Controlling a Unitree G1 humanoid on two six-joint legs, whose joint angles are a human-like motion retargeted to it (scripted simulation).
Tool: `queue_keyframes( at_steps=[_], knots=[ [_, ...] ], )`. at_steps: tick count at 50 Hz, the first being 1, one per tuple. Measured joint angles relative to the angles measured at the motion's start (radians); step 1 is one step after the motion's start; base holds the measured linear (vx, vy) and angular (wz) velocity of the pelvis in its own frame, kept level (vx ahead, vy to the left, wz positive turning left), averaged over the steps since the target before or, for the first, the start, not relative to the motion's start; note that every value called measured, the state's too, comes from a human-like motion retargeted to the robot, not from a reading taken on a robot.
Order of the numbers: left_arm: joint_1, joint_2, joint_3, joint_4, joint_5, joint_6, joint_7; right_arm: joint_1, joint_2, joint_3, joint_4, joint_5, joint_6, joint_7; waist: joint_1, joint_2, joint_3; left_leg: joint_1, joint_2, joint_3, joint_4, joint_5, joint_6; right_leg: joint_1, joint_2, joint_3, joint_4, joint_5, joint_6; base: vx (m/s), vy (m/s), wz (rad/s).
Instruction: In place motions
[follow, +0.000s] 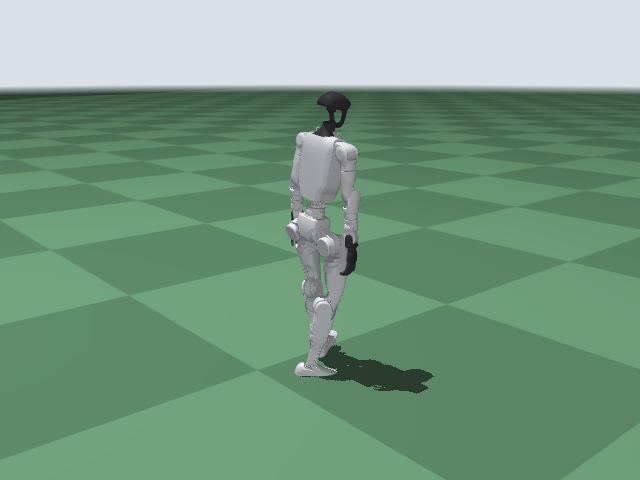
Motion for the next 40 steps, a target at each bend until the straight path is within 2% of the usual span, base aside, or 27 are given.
queue_keyframes(
  at_steps=[2, 4, 8, 10, 12, 13, 15, 16, 18, 20, 23, 25, 27, 30, 32, 35, 37, 38, 40],
  knots=[
    [0.0, 0.008, 0.011, 0.007, -0.001, -0.002, 0.007, 0.016, -0.003, -0.012, 0.019, 0.026, -0.013, 0.005, -0.031, 0.005, -0.016, 0.028, 0.046, 0.186, 0.017, -0.023, -0.067, 0.037, 0.001, -0.143, -0.023, 0.007, 0.032, -0.19, 0.14, 4.46],
    [-0.009, 0.014, 0.03, 0.014, -0.006, -0.002, 0.008, 0.031, -0.003, -0.03, 0.043, 0.038, -0.016, 0.022, -0.037, -0.005, -0.034, 0.058, 0.073, 0.323, 0.044, -0.028, -0.101, 0.064, 0.015, -0.262, -0.052, 0.016, 0.054, -0.19, 0.19, 3.96],
    [-0.032, 0.027, 0.07, 0.019, -0.031, -0.002, -0.001, 0.054, 0.001, -0.058, 0.1, 0.023, -0.002, 0.039, 0.006, -0.051, -0.103, 0.063, 0.124, 0.55, 0.107, 0.001, -0.112, 0.022, 0.047, -0.411, -0.097, 0.063, 0.064, -0.17, 0.1, 3.12],
    [-0.043, 0.034, 0.082, 0.021, -0.04, -0.001, -0.004, 0.067, 0.003, -0.066, 0.123, 0.006, 0.01, 0.031, 0.026, -0.073, -0.13, 0.066, 0.132, 0.609, 0.124, 0.016, -0.11, 0.002, 0.052, -0.488, -0.101, 0.094, 0.064, -0.07, 0.25, 2.88],
    [-0.043, 0.03, 0.096, 0.018, -0.043, -0.002, 0.0, 0.083, 0.002, -0.081, 0.131, -0.021, 0.016, 0.019, 0.057, -0.079, -0.143, 0.075, 0.119, 0.6, 0.109, 0.039, -0.119, 0.004, 0.062, -0.56, -0.094, 0.129, 0.064, 0.0, 0.24, 2.56],
    [-0.038, 0.026, 0.104, 0.016, -0.046, -0.003, 0.005, 0.093, 0.002, -0.092, 0.13, -0.037, 0.015, 0.013, 0.074, -0.076, -0.144, 0.085, 0.111, 0.582, 0.092, 0.058, -0.142, 0.012, 0.076, -0.588, -0.09, 0.147, 0.064, 0.05, 0.14, 2.29],
    [-0.024, 0.012, 0.123, 0.014, -0.055, -0.007, 0.017, 0.114, -0.004, -0.114, 0.118, -0.074, 0.004, 0.006, 0.098, -0.063, -0.132, 0.103, 0.082, 0.504, 0.048, 0.077, -0.178, 0.048, 0.103, -0.63, -0.079, 0.187, 0.064, 0.12, 0.19, 2.2],
    [-0.014, 0.004, 0.133, 0.019, -0.063, -0.007, 0.021, 0.125, -0.01, -0.12, 0.109, -0.088, -0.001, 0.007, 0.093, -0.059, -0.134, 0.093, 0.069, 0.451, 0.038, 0.084, -0.172, 0.063, 0.108, -0.657, -0.07, 0.22, 0.064, 0.27, 0.44, 2.18],
    [0.004, -0.01, 0.152, 0.041, -0.077, -0.004, 0.027, 0.148, -0.022, -0.132, 0.095, -0.103, -0.002, 0.002, 0.119, -0.046, -0.142, 0.074, 0.076, 0.385, 0.038, 0.087, -0.163, 0.093, 0.109, -0.661, -0.025, 0.318, 0.064, 0.4, 0.45, 1.73],
    [0.02, -0.024, 0.154, 0.071, -0.082, 0.007, 0.039, 0.171, -0.036, -0.149, 0.087, -0.075, -0.006, -0.011, 0.116, 0.01, -0.115, 0.114, 0.089, 0.276, 0.031, 0.071, -0.153, 0.171, 0.112, -0.646, 0.073, 0.453, 0.064, 0.5, 0.44, 2.16],
    [0.047, -0.026, 0.169, 0.081, -0.076, 0.008, 0.038, 0.173, -0.056, -0.147, 0.07, -0.018, -0.028, 0.012, 0.053, 0.098, -0.046, 0.176, 0.134, 0.113, 0.043, 0.051, -0.155, 0.211, 0.046, -0.47, 0.367, 0.586, 0.063, 0.29, 0.22, 2.2],
    [0.053, -0.003, 0.188, 0.088, -0.07, 0.013, 0.033, 0.149, -0.054, -0.137, 0.049, -0.007, -0.024, 0.035, 0.06, 0.128, -0.056, 0.102, 0.207, 0.097, 0.058, 0.08, -0.158, 0.084, 0.075, -0.336, 0.479, 0.596, 0.064, -0.03, -0.19, 0.32],
    [0.048, 0.023, 0.188, 0.113, -0.053, 0.031, 0.034, 0.129, -0.047, -0.14, 0.033, 0.024, -0.023, 0.034, 0.05, 0.129, -0.055, 0.027, 0.261, 0.061, 0.094, 0.122, -0.177, -0.081, 0.146, -0.174, 0.557, 0.48, 0.064, -0.29, -0.76, 0.49],
    [0.033, 0.044, 0.184, 0.138, -0.035, 0.059, 0.025, 0.096, -0.036, -0.138, 0.007, 0.085, -0.045, 0.046, 0.027, 0.116, -0.012, 0.02, 0.262, -0.012, 0.109, 0.142, -0.215, -0.204, 0.271, 0.061, 0.559, 0.375, 0.064, 0.08, -0.69, 1.49],
    [0.033, 0.049, 0.187, 0.141, -0.042, 0.068, 0.002, 0.08, -0.022, -0.123, -0.023, 0.093, -0.051, 0.066, 0.001, 0.098, 0.016, 0.046, 0.23, -0.056, 0.081, 0.134, -0.211, -0.204, 0.25, 0.166, 0.473, 0.343, 0.064, 0.54, 0.18, 1.83],
    [0.055, 0.039, 0.199, 0.136, -0.048, 0.082, -0.039, 0.081, 0.002, -0.098, -0.073, 0.062, -0.066, 0.078, -0.042, 0.077, 0.032, 0.111, 0.119, -0.119, 0.022, 0.104, -0.157, -0.159, 0.128, 0.29, 0.258, 0.252, 0.064, 0.54, 0.67, 2.07],
    [0.069, 0.022, 0.196, 0.131, -0.048, 0.094, -0.048, 0.088, 0.001, -0.082, -0.098, 0.043, -0.078, 0.077, -0.07, 0.052, 0.061, 0.16, 0.052, -0.159, 0.015, 0.09, -0.139, -0.15, 0.081, 0.394, 0.147, 0.107, 0.002, 0.33, 0.22, 2.0],
    [0.075, 0.018, 0.192, 0.129, -0.05, 0.095, -0.049, 0.09, 0.003, -0.074, -0.107, 0.035, -0.082, 0.075, -0.077, 0.045, 0.073, 0.172, 0.043, -0.182, 0.02, 0.085, -0.141, -0.156, 0.088, 0.459, 0.089, 0.051, -0.027, 0.23, -0.11, 1.59],
    [0.08, 0.011, 0.183, 0.13, -0.059, 0.096, -0.051, 0.094, 0.009, -0.062, -0.116, 0.023, -0.084, 0.069, -0.07, 0.038, 0.094, 0.192, 0.038, -0.22, 0.044, 0.069, -0.146, -0.152, 0.081, 0.52, -0.002, 0.036, -0.095, 0.2, -0.22, 1.16]
  ],
)
